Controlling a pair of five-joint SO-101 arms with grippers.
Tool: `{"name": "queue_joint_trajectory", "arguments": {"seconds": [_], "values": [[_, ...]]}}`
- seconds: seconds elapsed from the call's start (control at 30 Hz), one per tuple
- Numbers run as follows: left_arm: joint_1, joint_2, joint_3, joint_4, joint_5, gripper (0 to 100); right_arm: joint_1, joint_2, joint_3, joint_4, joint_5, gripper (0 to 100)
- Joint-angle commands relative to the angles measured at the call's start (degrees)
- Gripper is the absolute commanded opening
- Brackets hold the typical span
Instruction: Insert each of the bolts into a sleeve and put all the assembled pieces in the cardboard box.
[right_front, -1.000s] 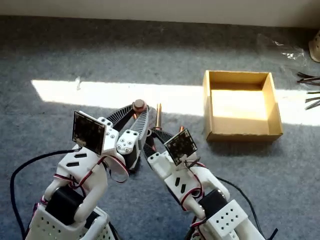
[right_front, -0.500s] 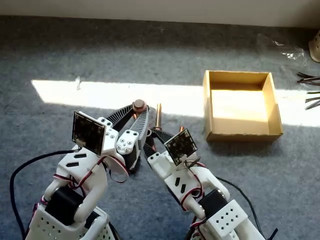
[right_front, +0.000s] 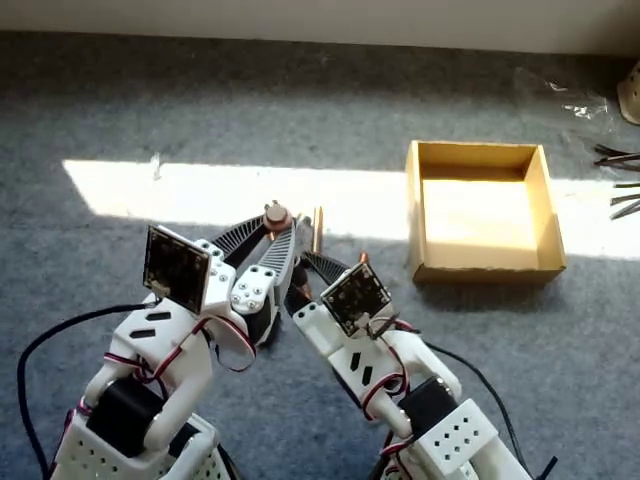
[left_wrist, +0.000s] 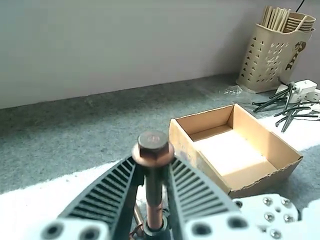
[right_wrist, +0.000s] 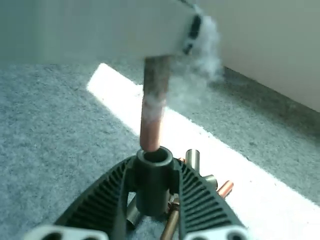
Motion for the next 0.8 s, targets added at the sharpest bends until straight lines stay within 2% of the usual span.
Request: {"name": "queue_joint_trajectory", "arguments": {"seconds": [0.0,0.4,0.6,0.77], "values": [[1.0,-3.9,0.6,-0.2,0.4,0,-0.5,0.0,-3.8,-1.3,0.4,0.5],[0.7,-9.6,3.6,-0.3,0.4,0,-1.5,-0.3,-3.9,-1.3,0.4,0.5],[0.9,-9.5,3.1,-0.4,0.4,0,-1.5,-8.3,-3.3,-1.1,0.6,0.5],[1.0,-9.3,3.2,-0.4,0.5,0,-1.5,-8.6,-3.3,-0.9,0.4,0.5]]}}
